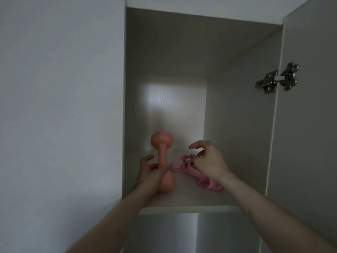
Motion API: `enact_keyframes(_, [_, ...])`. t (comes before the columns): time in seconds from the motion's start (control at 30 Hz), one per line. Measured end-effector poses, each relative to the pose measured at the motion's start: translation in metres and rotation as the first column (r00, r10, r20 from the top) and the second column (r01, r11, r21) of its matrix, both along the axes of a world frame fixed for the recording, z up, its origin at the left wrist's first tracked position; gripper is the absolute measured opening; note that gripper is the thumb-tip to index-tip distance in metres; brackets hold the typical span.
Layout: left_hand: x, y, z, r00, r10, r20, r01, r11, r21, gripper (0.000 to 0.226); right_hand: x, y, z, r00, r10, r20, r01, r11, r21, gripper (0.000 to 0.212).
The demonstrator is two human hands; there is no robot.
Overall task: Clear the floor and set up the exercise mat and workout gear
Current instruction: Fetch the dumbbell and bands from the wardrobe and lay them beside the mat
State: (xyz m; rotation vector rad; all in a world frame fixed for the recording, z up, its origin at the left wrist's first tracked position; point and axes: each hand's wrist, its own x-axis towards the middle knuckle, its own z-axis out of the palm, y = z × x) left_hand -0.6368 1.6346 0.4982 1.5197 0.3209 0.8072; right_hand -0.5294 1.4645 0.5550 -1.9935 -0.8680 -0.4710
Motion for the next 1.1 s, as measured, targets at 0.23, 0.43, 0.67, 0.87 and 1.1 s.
enact_keyframes(0.23, [-0.003,0.004,-0.004,0.987,0.047,0.156,-0.07,0.987,0.148,0.022,-0.061,-0.046,-0.019,1.0,-0.003,0.017,0.002,0.998,0.068,0.026])
enact_keyframes(0.43, [-0.035,-0.028,0.01,0.983,-0.011,0.182,-0.019,0.986,0.166,0.011,-0.117,-0.105,-0.026,0.974,-0.181,0.137,0.157,0.973,0.172,0.039])
enact_keyframes(0.67, [-0.098,-0.075,0.015,0.923,-0.373,0.095,0.325,0.888,0.324,0.015,-0.206,-0.168,-0.028,0.887,-0.388,0.249,0.302,0.897,0.323,0.057])
enact_keyframes(0.87, [-0.146,-0.11,0.013,0.832,-0.555,0.027,0.519,0.794,0.318,0.012,-0.287,-0.225,-0.037,0.641,-0.684,0.348,0.515,0.719,0.466,0.062])
enact_keyframes(1.1, [-0.211,-0.118,0.009,0.767,-0.642,-0.026,0.618,0.725,0.304,0.008,-0.338,-0.275,-0.062,0.44,-0.859,0.263,0.627,0.504,0.595,0.077])
